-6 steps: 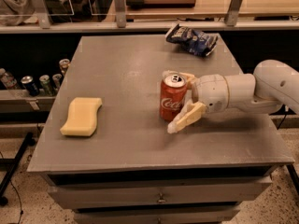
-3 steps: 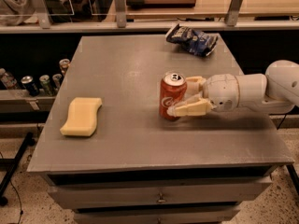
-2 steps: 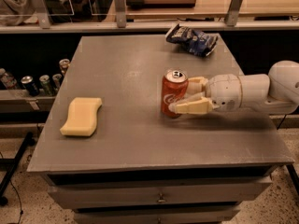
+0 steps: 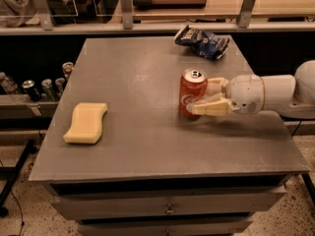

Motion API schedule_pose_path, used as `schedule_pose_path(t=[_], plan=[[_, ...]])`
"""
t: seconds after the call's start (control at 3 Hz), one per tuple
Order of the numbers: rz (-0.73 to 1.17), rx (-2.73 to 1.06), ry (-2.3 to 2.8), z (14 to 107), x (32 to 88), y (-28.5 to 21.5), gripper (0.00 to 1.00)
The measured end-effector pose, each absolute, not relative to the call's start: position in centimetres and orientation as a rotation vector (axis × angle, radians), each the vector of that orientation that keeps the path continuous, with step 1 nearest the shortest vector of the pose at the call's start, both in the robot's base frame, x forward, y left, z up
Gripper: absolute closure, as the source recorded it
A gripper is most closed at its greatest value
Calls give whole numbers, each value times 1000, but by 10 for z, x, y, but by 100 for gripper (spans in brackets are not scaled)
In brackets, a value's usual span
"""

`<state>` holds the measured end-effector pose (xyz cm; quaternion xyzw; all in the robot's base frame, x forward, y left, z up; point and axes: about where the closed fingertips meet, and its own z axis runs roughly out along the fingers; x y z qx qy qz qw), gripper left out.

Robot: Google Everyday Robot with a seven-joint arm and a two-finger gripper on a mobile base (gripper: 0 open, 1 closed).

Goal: Knock coke can over

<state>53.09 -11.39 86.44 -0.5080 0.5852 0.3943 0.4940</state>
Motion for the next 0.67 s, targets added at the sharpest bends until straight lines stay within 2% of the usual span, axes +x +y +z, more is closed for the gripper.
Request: schedule_pose_path(t=[0.67], plan=[[730, -1284, 1430, 902, 560, -164, 100]])
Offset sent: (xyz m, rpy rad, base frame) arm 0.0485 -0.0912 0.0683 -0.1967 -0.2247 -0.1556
